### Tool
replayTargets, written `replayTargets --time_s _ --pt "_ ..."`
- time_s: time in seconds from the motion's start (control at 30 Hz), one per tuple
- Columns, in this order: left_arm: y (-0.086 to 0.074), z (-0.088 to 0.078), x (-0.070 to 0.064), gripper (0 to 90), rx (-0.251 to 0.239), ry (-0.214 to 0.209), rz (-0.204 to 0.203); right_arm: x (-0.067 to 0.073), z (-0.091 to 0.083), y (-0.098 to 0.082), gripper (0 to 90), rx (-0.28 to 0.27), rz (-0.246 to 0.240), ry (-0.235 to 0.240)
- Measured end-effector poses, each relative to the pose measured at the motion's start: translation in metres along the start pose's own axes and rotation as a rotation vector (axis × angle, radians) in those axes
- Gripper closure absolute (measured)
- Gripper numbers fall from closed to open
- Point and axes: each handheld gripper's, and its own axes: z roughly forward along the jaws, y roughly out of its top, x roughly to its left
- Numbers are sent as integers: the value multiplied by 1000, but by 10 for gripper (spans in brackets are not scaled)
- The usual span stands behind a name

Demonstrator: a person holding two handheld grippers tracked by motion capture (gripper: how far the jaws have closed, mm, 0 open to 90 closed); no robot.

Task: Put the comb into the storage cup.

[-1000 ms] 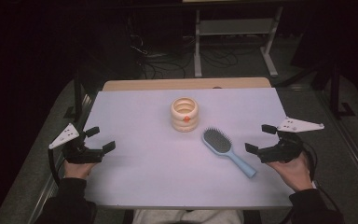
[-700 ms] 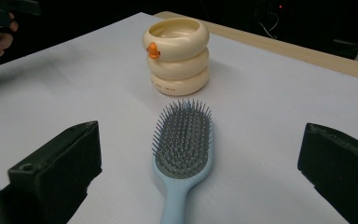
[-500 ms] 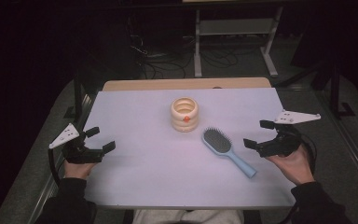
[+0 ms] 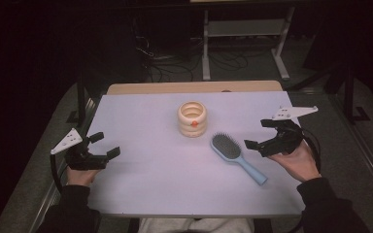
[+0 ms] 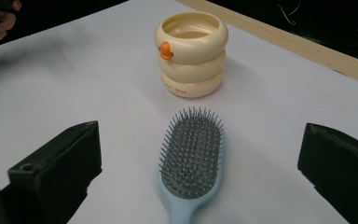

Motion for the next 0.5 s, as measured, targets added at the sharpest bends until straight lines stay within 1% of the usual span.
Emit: replayTargets --time_s 0.2,0.5 --pt "0 0 -1 0 -1 -3 5 2 6 8 0 13 -14 11" --pt "0 0 -1 0 -4 -5 1 6 20 21 0 68 -42 26"
